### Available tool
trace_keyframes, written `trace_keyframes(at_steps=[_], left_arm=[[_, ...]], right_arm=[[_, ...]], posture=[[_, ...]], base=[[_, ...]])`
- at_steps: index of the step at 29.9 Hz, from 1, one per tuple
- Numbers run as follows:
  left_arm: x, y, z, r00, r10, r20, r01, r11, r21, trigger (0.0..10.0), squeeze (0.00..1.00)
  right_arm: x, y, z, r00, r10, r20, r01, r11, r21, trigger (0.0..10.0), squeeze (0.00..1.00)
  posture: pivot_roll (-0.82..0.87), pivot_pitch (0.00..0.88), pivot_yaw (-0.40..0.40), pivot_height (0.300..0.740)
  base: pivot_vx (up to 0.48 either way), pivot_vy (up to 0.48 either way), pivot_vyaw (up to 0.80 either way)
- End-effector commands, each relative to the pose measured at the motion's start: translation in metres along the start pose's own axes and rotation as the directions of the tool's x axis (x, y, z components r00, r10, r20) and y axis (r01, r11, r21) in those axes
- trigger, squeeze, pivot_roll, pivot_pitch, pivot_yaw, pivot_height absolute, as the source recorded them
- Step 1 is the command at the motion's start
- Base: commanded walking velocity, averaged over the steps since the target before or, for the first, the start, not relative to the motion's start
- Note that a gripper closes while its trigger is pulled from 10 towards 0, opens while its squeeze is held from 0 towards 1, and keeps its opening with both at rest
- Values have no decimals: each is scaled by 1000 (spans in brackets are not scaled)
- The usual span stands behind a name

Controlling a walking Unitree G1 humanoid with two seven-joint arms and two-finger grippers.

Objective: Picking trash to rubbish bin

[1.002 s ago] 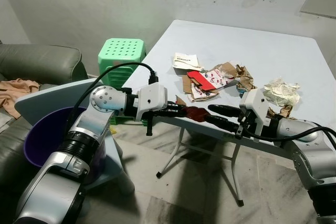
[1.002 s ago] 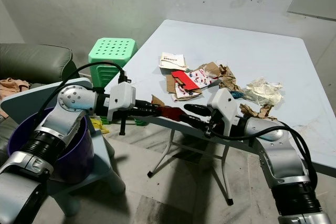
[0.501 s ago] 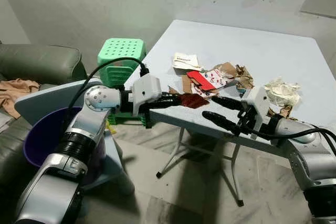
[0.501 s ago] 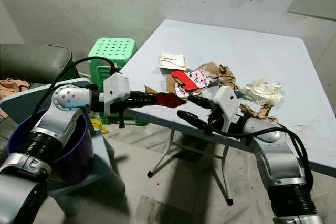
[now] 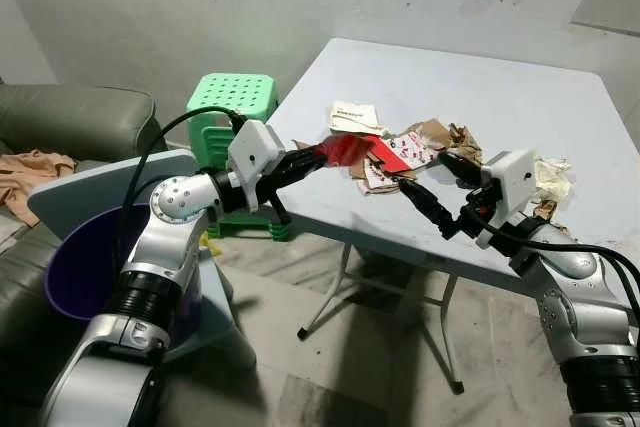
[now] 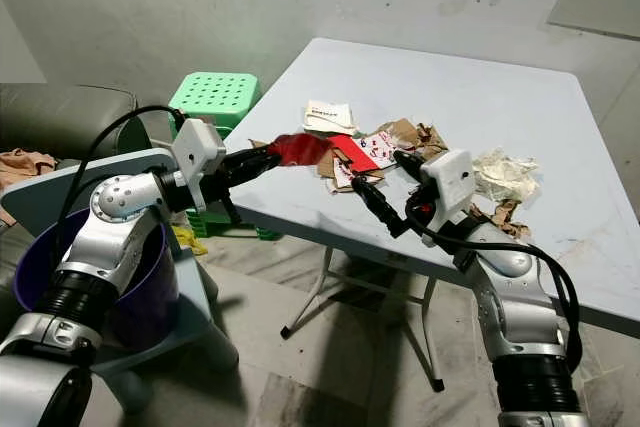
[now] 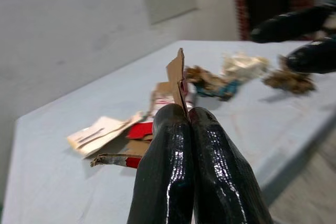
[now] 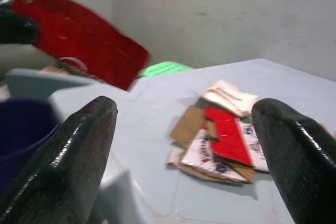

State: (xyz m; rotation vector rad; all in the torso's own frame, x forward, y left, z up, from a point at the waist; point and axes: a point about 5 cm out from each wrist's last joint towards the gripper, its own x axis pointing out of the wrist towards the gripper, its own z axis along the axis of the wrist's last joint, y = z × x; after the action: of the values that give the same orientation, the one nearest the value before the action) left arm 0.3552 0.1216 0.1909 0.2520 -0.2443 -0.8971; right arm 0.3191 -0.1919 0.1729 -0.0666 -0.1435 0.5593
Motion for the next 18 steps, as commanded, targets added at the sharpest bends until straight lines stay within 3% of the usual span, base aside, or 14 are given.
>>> trace_keyframes(at_steps=[1,3,6,10,18], left_arm=[[-2,4,2,996,84,24,-83,996,-18,10000,0],[-2,4,2,994,103,28,-103,995,-20,10000,0],[-3,2,-5,978,206,33,-202,975,-89,10000,0],[-5,-1,-8,962,272,32,-268,958,-103,10000,0],[-7,1,-13,890,456,32,-444,879,-176,10000,0]], right_arm=[[-3,-3,-4,998,-65,7,65,998,3,10000,1000],[-3,-4,-4,997,-77,11,77,997,3,10000,1000],[-2,-5,-8,985,-171,36,170,985,30,10000,1000],[0,-5,-10,973,-224,53,222,974,39,10000,1000],[6,-1,-17,945,-319,71,314,946,77,10000,1000]], posture=[[34,0,-21,740],[34,0,-21,740],[38,0,-25,740],[42,0,-26,740],[52,0,-31,740]], base=[[0,0,0],[0,0,0],[0,0,0],[0,0,0],[0,0,0]])
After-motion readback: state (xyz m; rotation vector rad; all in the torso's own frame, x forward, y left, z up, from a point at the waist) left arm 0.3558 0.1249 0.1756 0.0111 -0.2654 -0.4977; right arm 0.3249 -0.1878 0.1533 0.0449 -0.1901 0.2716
